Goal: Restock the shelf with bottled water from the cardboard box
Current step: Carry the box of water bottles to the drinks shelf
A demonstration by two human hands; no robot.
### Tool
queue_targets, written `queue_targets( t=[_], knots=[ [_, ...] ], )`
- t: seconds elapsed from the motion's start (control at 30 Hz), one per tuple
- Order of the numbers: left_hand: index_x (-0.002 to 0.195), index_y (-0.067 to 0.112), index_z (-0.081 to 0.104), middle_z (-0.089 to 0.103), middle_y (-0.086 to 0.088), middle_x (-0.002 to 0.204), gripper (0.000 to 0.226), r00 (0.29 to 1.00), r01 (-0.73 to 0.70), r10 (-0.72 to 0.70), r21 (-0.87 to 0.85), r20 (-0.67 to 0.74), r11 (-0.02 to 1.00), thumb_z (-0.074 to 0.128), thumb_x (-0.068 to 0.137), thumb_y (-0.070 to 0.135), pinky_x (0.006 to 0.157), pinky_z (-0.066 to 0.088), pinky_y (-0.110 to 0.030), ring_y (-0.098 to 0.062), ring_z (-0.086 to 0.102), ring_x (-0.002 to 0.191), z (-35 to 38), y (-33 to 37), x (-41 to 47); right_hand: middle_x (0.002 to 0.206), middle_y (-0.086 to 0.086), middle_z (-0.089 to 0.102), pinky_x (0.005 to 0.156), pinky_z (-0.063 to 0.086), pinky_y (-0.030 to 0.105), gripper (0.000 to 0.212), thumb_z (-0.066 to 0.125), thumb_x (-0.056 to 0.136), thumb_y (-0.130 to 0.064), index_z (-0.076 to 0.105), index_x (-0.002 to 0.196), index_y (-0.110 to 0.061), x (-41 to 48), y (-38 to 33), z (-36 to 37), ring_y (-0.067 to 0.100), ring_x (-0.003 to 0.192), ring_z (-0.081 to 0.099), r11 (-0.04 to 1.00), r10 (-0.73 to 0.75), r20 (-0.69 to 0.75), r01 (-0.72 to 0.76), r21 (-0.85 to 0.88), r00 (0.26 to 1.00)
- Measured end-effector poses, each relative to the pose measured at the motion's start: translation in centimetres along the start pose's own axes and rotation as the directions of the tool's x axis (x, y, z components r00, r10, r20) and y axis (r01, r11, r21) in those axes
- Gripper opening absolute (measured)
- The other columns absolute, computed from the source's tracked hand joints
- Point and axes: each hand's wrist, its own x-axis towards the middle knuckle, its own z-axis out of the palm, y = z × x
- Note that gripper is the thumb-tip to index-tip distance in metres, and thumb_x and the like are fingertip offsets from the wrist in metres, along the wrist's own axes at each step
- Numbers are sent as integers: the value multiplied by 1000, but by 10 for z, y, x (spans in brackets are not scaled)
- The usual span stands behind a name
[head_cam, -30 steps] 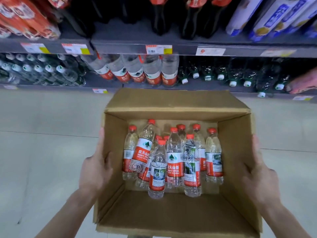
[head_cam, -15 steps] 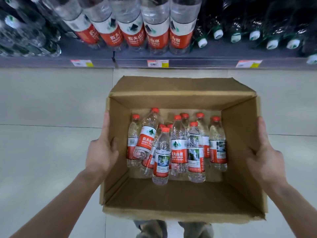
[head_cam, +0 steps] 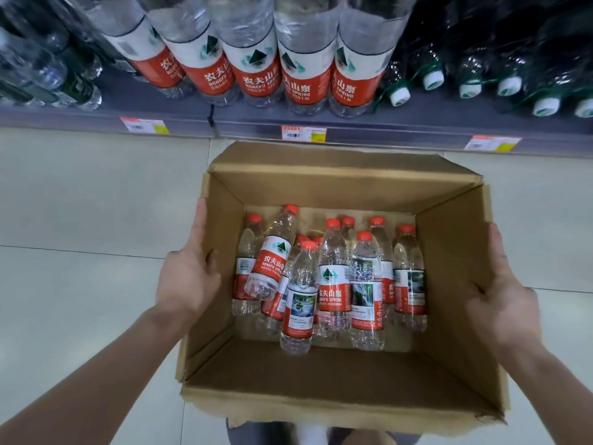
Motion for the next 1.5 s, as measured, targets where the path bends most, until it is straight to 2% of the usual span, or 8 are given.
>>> queue_targets(
  t=[0.17,0.3,0.43,0.63,0.83,1.27,1.4,1.5],
  knots=[
    [159,58,-16,57,-4,73,104,999,-34,34,28,1,999,61,103,17,66,59,-43,-20,51,51,-5,18,27,65,0,56,68,49,33,105,59,96,-4,-3,152,-69,20,-6,-8,25,54,56,1000,8,3,-8,26,1000],
    [164,48,-14,53,-2,63,102,999,-46,46,81,2,996,62,103,17,59,45,-33,-11,42,45,-2,18,20,72,9,56,70,50,36,108,59,98,-6,-10,149,-71,12,-1,-1,21,55,50,1000,14,7,-14,22,1000],
    [165,41,-15,66,-19,70,101,999,-35,36,99,-10,994,59,102,16,60,51,-41,-34,56,52,15,11,8,72,8,56,69,47,36,112,60,98,-8,-20,148,-68,-1,12,19,25,54,42,1000,-8,-3,8,3,1000],
    [150,60,-30,39,3,55,114,995,-52,61,97,-85,994,60,99,13,56,40,-35,-15,36,42,23,7,6,71,8,55,70,51,41,102,59,99,-13,-12,155,-61,-3,22,30,26,55,43,1000,-9,-62,10,25,998],
    [165,40,-8,35,8,53,97,995,51,-48,31,-92,998,61,101,17,58,41,-36,-14,34,43,27,7,1,63,-1,51,67,45,35,102,59,101,-15,-14,153,-64,-3,22,20,14,53,48,999,1,-2,-1,35,1000],
    [166,42,-5,57,-12,79,86,991,46,-50,-40,-124,998,55,107,26,75,57,-50,-32,52,62,22,8,-12,61,4,53,69,49,37,95,57,103,-16,-7,156,-61,-8,23,19,21,53,50,998,-23,-33,25,60,999],
    [166,26,19,70,-21,94,73,987,78,-82,-31,-136,996,58,105,26,79,58,-53,-46,66,76,25,11,-10,58,-2,46,68,42,33,96,57,103,-18,-11,156,-59,-4,26,22,16,51,45,999,-41,-27,41,14,999],
    [137,9,54,73,-22,104,41,980,184,-189,-79,-61,980,59,101,30,83,56,-47,-49,69,94,22,5,-12,62,-4,45,71,43,33,97,58,102,-18,-12,157,-56,-7,27,22,14,52,44,999,-24,-41,25,31,999]
  ],
)
